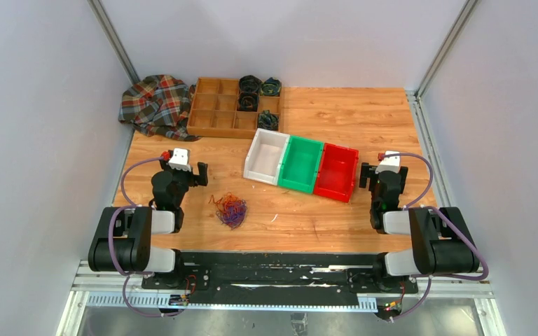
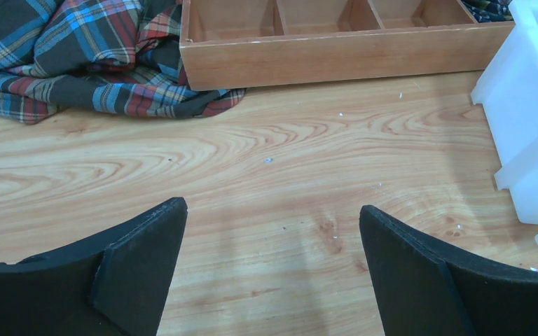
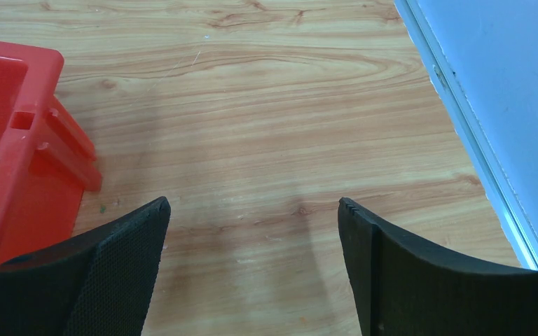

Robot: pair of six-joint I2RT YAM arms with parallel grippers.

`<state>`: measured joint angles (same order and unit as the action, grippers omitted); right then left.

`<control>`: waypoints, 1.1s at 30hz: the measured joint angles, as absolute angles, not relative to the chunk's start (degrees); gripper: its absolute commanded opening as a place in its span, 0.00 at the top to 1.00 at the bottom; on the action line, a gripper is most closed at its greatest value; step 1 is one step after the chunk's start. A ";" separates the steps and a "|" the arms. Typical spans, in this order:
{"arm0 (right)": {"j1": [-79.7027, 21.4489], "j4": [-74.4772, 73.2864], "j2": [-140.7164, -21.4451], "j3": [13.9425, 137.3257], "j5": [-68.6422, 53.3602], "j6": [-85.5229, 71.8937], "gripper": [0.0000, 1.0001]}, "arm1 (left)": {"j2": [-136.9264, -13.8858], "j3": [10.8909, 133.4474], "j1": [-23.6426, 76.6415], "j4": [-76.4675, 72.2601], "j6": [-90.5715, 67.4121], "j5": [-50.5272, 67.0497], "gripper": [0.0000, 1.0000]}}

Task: Untangle the cables

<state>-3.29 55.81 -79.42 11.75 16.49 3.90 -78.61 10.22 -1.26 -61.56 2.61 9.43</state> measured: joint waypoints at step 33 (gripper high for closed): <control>-3.62 0.71 -51.62 31.97 20.12 -23.49 0.11 | -61.01 39.40 -1.26 -2.68 6.85 23.38 0.02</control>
